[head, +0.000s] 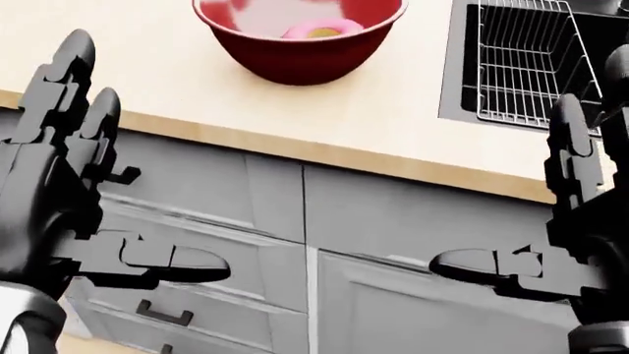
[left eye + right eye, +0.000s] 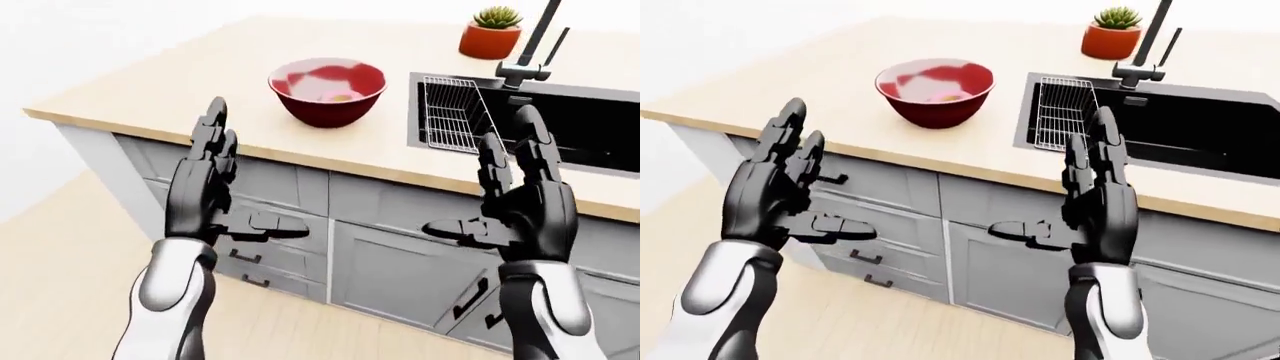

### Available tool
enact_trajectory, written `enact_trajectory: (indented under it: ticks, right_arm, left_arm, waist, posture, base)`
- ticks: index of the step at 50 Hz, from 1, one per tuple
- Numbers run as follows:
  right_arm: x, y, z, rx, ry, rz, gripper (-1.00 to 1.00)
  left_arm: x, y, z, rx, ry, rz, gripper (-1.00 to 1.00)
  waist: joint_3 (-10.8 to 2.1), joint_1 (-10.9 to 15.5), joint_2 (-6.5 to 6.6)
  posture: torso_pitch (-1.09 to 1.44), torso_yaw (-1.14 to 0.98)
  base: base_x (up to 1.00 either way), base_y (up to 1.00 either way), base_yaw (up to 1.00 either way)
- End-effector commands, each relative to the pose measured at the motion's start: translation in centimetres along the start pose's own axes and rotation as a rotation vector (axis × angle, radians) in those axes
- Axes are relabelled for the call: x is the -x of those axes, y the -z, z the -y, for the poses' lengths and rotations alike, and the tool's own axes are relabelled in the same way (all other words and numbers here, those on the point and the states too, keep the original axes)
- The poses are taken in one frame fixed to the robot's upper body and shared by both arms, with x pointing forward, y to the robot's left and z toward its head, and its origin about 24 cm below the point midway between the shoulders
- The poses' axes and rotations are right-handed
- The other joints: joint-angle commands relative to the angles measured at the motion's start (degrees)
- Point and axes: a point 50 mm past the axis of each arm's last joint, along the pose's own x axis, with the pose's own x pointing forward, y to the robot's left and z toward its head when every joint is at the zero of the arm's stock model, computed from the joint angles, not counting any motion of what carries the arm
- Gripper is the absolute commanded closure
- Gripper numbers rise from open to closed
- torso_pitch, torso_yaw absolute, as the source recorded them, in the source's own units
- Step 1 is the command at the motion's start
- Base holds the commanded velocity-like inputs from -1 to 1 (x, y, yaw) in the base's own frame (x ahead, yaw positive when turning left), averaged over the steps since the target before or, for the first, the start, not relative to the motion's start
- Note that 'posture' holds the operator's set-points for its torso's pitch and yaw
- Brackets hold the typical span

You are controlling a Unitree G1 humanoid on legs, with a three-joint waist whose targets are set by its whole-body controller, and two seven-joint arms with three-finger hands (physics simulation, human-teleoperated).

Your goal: Pick up the bowl with donut and place it on the tray. Pick up the cupcake and place it on the tray.

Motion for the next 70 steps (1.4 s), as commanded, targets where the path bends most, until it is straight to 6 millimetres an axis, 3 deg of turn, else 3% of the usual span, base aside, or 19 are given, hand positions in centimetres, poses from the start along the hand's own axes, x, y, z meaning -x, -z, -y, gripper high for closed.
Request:
enact_trajectory:
  ticks: [1,5,12,14,19,20,22,25,27,30,35,36,38,41,42,45,54,61,70]
  right_arm:
    - [0.0,-1.4,0.3,0.009,0.009,0.068,-1.00]
    - [-0.1,-1.4,0.5,0.055,0.045,0.068,-1.00]
    - [0.1,-1.7,0.2,0.052,0.032,0.074,-1.00]
    - [0.2,-1.8,0.1,0.063,0.019,0.082,-1.00]
    - [0.1,-1.9,0.1,0.052,0.006,0.094,-1.00]
    - [0.2,-2.0,0.0,0.048,0.003,0.095,-1.00]
    - [0.3,-2.0,0.0,0.044,0.000,0.098,-1.00]
    - [0.3,-2.2,0.0,0.041,0.001,0.100,-1.00]
    - [0.3,-2.2,0.0,0.038,0.000,0.100,-1.00]
    - [0.4,-2.1,0.0,0.035,-0.004,0.101,-1.00]
    - [0.5,-1.9,0.1,0.033,-0.001,0.095,-1.00]
    - [0.5,-1.9,0.2,0.031,0.003,0.096,-1.00]
    - [0.5,-1.9,0.2,0.034,0.004,0.097,-1.00]
    - [0.5,-1.9,0.3,0.035,0.006,0.102,-1.00]
    - [0.5,-1.9,0.3,0.035,0.006,0.102,-1.00]
    - [0.5,-2.0,0.3,0.037,0.008,0.104,-1.00]
    - [0.4,-2.2,0.3,0.038,0.012,0.108,-1.00]
    - [0.4,-2.2,0.3,0.034,0.014,0.108,-1.00]
    - [0.4,-2.2,0.3,0.026,0.014,0.109,-1.00]
  left_arm:
    - [0.0,-0.9,0.3,0.003,0.016,0.043,-1.00]
    - [0.0,-1.1,0.2,0.003,0.014,0.047,-1.00]
    - [0.1,-1.7,0.0,0.001,0.011,0.057,-1.00]
    - [0.2,-2.1,-0.2,-0.002,0.007,0.065,-1.00]
    - [0.7,-3.8,-1.0,-0.004,-0.012,0.096,-1.00]
    - [0.9,-4.2,-0.9,-0.006,-0.013,0.100,-1.00]
    - [1.0,-4.2,-0.8,-0.009,-0.012,0.103,-1.00]
    - [1.2,-4.4,-1.0,-0.008,-0.014,0.108,-1.00]
    - [1.3,-4.9,-1.0,-0.007,-0.017,0.117,-1.00]
    - [1.3,-5.2,-1.0,-0.009,-0.015,0.125,-1.00]
    - [1.3,-5.1,-0.9,-0.010,-0.012,0.123,-1.00]
    - [1.3,-5.1,-1.0,-0.011,-0.013,0.124,-1.00]
    - [1.4,-5.4,-1.1,-0.012,-0.015,0.130,-1.00]
    - [1.3,-6.1,-1.3,-0.019,-0.017,0.147,-1.00]
    - [1.2,-6.4,-1.4,-0.021,-0.018,0.153,-1.00]
    - [1.3,-7.3,-1.6,-0.039,-0.019,0.167,-1.00]
    - [0.4,-9.2,-1.0,-0.229,-0.004,0.186,-1.00]
    - [-1.9,-9.5,-0.4,-0.532,-0.053,0.214,-1.00]
    - [-4.3,-9.1,1.1,-0.686,-0.010,0.186,-1.00]
  waist:
    - [-0.54,-0.1,0.61]
    - [-1.91,-1.4,-0.24]
    - [-0.34,1.3,-5.65]
    - [-1.65,1.3,-6.42]
    - [0.36,0.4,-5.66]
    - [-0.95,0.2,-5.09]
    - [1.22,-0.3,-3.87]
    - [1.01,-0.7,-1.81]
    - [0.04,-1.0,0.73]
    - [0.63,-0.5,0.82]
    - [0.61,0.0,-0.92]
    - [1.82,-0.1,-1.72]
    - [0.88,0.2,-2.78]
    - [-0.19,1.0,-6.46]
    - [1.08,0.6,-4.51]
    - [-0.01,0.3,-4.31]
    - [-0.08,-0.6,-2.78]
    - [0.27,-0.6,-3.01]
    - [0.29,-0.1,-4.27]
  posture:
    - [0.00,0.00]
    - [0.00,0.00]
    - [0.00,0.00]
    - [0.00,0.00]
    - [0.00,0.00]
    - [0.00,0.00]
    - [0.00,0.00]
    - [0.00,0.00]
    - [0.00,0.00]
    - [0.00,0.00]
    - [0.00,0.00]
    - [0.00,0.00]
    - [0.00,0.00]
    - [0.00,0.00]
    - [0.00,0.00]
    - [0.00,0.00]
    - [0.00,0.00]
    - [0.00,0.00]
    - [0.00,0.00]
  base:
    - [0.16,0.00,0.00]
    - [0.07,-0.03,-0.24]
    - [0.00,-0.04,-0.86]
    - [0.00,0.00,0.00]
    - [0.00,0.00,0.00]
    - [0.19,0.00,0.00]
    - [0.25,0.00,0.00]
    - [0.25,0.00,0.00]
    - [0.21,0.00,0.00]
    - [0.22,0.00,0.00]
    - [0.22,0.00,0.00]
    - [0.00,0.00,0.00]
    - [0.00,0.00,0.00]
    - [0.00,0.00,0.00]
    - [0.00,0.00,0.00]
    - [0.00,0.00,0.00]
    - [0.00,0.00,0.00]
    - [0.00,0.00,0.00]
    - [0.00,0.00,0.00]
